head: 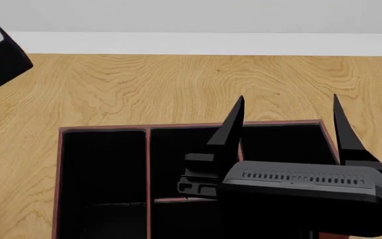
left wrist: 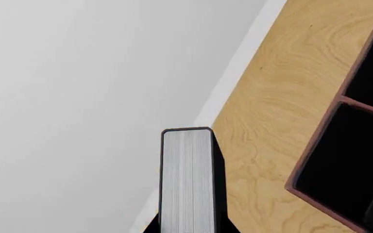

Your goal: Pick up the book and place it in the back compartment of the caddy.

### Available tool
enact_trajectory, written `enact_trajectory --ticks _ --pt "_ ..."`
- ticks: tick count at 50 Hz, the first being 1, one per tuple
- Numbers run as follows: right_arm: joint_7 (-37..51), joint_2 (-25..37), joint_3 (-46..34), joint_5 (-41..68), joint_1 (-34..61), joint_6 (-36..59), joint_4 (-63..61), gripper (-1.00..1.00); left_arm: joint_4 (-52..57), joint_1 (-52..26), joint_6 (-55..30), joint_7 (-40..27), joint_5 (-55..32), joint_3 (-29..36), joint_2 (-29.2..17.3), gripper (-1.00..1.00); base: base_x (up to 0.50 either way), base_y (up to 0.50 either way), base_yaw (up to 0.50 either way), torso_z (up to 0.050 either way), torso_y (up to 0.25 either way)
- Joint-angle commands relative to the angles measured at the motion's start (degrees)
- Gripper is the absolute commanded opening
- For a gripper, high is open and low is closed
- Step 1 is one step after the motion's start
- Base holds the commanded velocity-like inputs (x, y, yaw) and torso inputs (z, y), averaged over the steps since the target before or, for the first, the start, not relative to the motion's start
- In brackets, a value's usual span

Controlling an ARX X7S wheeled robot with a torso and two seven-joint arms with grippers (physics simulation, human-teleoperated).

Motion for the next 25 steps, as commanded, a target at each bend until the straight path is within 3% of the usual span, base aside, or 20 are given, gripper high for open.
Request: enact_trajectory --ticks 1,7,17,25 --pt "-0.22 0.03 0.14 -0.46 -0.1 0.35 -0.57 1.0 -2.45 -11.68 -10.69 3.38 3.41 3.87 6.91 -1.0 0.0 0.0 0.0 0.0 0.0" --pt "-0.21 -0.17 0.58 -0.22 -0.36 -0.33 -0.04 1.0 -3.58 -15.58 -19.9 6.24 -0.43 2.14 12.11 -1.0 0.0 0.0 0.0 0.0 0.002" --pt "-0.14 -0.2 1.67 0.6 -1.01 -1.38 0.29 1.0 -2.74 -20.63 -23.89 10.96 -5.18 2.67 15.24 -1.0 0.0 0.0 0.0 0.0 0.002" --pt "-1.34 -0.56 1.52 -1.71 -1.33 -0.77 -1.3 1.0 -2.72 -21.72 -22.57 10.99 -6.36 4.11 17.46 -1.0 0.0 0.0 0.0 0.0 0.001"
